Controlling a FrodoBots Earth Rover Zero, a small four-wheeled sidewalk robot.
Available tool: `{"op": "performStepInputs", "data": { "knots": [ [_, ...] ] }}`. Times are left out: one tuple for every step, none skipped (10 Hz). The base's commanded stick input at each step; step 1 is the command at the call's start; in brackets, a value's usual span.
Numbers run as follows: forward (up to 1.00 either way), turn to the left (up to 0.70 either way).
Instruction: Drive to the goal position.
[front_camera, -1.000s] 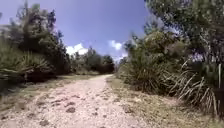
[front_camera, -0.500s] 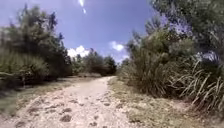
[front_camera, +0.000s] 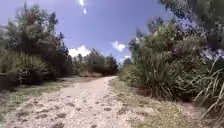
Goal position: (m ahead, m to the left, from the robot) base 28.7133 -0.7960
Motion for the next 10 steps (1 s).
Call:
{"op": "performStepInputs", "data": {
  "knots": [
    [0.5, 0.17],
    [0.5, 0.26],
    [0.5, 0.35],
    [0.5, 0.44],
    [0.5, 0.0],
    [0.5, 0.0],
    [0.5, 0.0],
    [0.5, 0.0],
    [0.5, 0.0],
    [0.5, 0.0]
  ]
}}
